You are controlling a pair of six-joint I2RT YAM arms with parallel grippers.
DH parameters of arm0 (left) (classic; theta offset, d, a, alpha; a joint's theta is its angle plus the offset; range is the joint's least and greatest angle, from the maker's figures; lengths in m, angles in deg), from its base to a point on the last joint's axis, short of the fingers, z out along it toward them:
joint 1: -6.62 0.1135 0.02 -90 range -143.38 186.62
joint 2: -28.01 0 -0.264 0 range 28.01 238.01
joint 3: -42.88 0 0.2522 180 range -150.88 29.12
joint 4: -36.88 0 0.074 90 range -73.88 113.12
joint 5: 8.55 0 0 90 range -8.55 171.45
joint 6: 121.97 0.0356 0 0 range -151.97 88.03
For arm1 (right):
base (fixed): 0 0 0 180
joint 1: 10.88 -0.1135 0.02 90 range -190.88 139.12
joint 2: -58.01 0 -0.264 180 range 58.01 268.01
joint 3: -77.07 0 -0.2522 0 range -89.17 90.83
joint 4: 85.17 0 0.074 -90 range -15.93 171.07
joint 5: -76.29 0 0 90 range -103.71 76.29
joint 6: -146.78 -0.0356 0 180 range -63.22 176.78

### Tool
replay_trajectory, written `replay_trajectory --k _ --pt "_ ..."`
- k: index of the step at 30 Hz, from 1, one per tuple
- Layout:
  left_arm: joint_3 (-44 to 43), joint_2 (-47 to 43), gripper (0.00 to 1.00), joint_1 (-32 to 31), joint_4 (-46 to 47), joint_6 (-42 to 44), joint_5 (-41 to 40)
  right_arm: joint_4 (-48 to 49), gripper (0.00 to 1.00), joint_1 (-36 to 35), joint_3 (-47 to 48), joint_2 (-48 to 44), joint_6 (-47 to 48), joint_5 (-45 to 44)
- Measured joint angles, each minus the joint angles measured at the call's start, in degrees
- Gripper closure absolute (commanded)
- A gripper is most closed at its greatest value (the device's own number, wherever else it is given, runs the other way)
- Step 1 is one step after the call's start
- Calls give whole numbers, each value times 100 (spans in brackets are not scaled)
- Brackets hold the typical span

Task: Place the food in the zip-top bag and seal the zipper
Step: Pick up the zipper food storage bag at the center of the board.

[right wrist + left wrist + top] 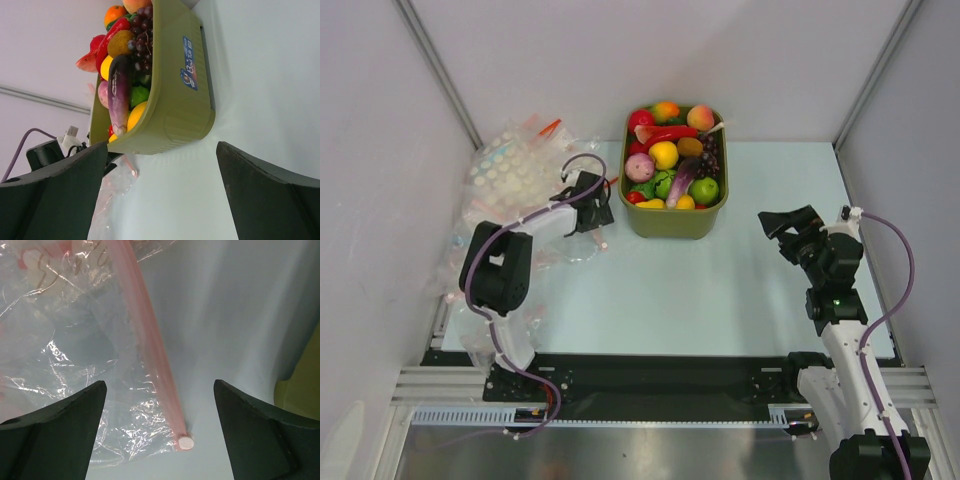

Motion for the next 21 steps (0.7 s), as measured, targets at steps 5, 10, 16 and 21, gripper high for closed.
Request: replay_trajectory --k 5,10,16,21 --pt "-208 341 40 61 -216 -76 -42 20 3 0 0 -2 0 37" --pt "13 262 100 225 -166 -157 201 20 3 0 0 -4 0 57" --pt "435 -396 100 203 -192 -157 332 22 3 0 0 -7 46 116" --pt "765 -1628 100 -142 -216 -151 254 118 5 0 0 -4 262 560"
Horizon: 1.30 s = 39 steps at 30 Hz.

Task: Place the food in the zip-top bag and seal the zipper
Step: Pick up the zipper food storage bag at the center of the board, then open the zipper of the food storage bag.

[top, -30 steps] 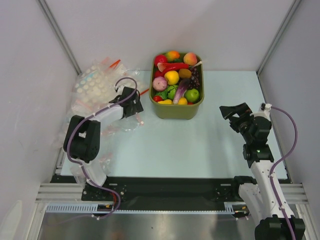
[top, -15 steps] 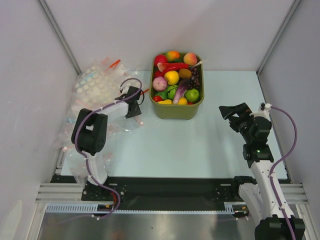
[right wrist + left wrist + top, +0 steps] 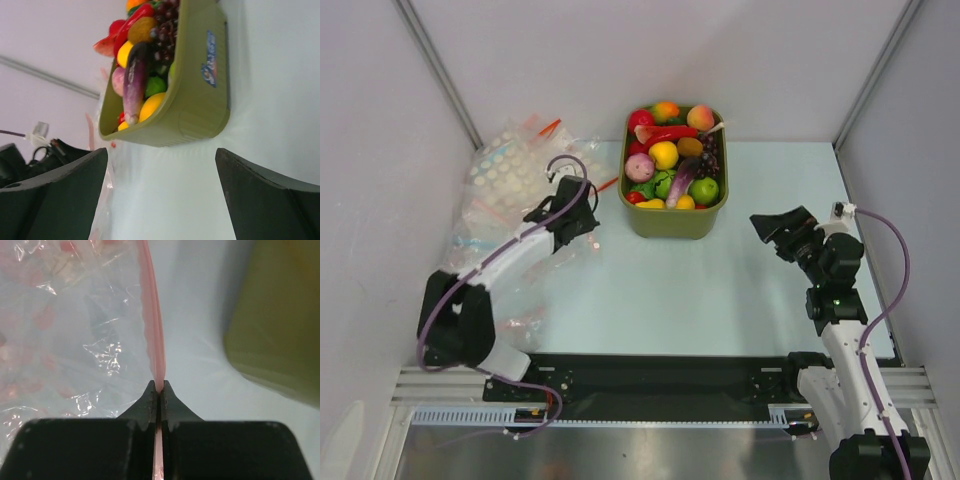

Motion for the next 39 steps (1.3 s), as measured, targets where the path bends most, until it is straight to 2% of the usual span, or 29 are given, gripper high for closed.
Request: replay_trajectory --k 3,5,8,9,16,20,27,28,31,32,39 --pt "350 -940 97 -267 269 98 313 293 7 -48 0 48 125 518" --pt "713 -1622 97 -439 616 184 815 577 8 -210 2 129 219 852" --pt "1185 -2400 97 -688 1097 376 1440 866 14 -774 39 293 442 1187" --pt "1325 -2634 98 -824 1204 466 1600 938 19 -1019 79 372 540 1257" --pt "2173 -3615 100 -1775 1934 940 2140 1121 39 -2647 407 914 1235 1204" --pt "2422 -3698 100 -2129 2284 1156 2216 1237 43 -3136 452 1169 1486 1058" --pt "2422 -3434 99 -2581 2522 1445 2000 1281 43 -3379 461 1220 1707 831" --pt "2402 -3370 99 -2675 2518 1480 1895 1281 41 -3390 466 1220 1727 807" --pt "2280 -3106 100 -2986 2422 1628 1550 1276 18 -3414 485 1220 1768 717" --pt "2229 -3029 100 -3067 2391 1663 1427 1274 16 -3416 487 1220 1768 673" --pt "2028 -2669 100 -3469 2350 1908 719 1215 17 -3416 529 1270 1797 382"
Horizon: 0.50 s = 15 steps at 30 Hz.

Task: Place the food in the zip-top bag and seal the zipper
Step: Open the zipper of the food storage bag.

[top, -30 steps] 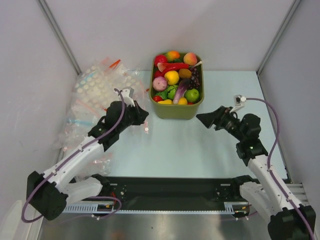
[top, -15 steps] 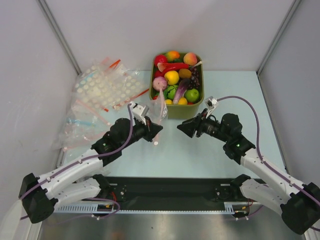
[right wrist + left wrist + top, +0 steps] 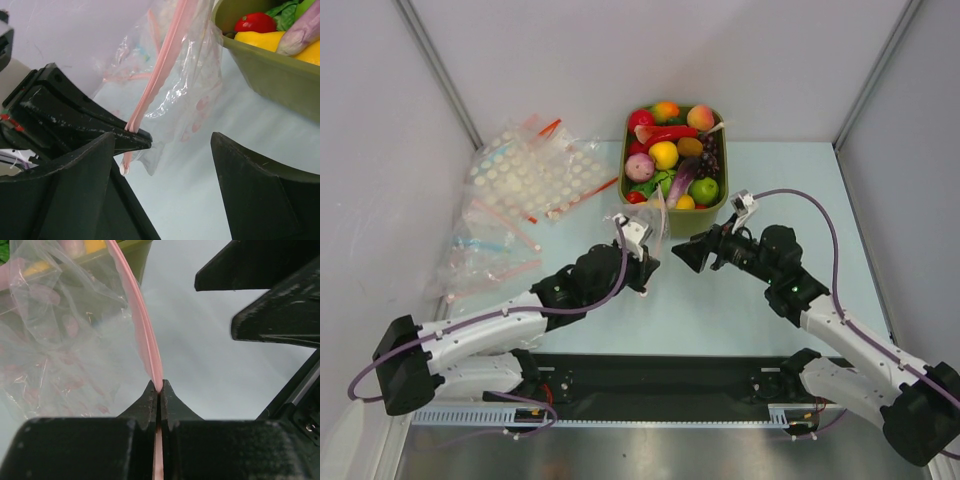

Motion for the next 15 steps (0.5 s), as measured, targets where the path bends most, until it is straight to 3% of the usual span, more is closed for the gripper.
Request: replay_trajectory --k 15 --pt "-136 153 100 -538 -46 350 -540 -74 35 0 57 245 0 -219"
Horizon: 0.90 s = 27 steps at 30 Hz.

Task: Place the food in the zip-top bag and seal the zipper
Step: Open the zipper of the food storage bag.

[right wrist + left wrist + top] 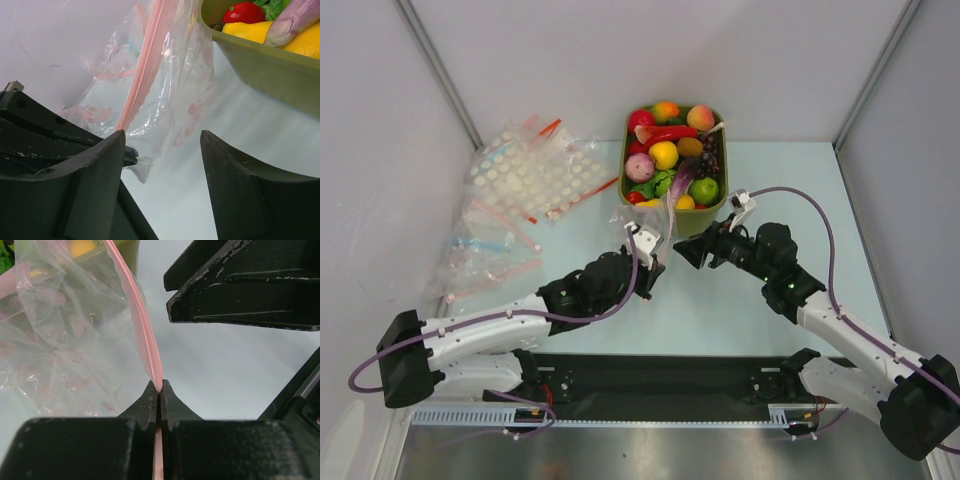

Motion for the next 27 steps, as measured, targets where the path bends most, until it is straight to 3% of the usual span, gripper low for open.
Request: replay_trajectory --k 9,16,27 --pt "-35 92 100 -74 9 42 -118 0 44 -50 44 149 17 59" --pt "-76 199 100 -138 7 101 -170 -2 38 -103 81 151 20 39" --pt "-376 767 100 -376 -98 157 -323 -254 43 -74 -35 -957 83 -1220"
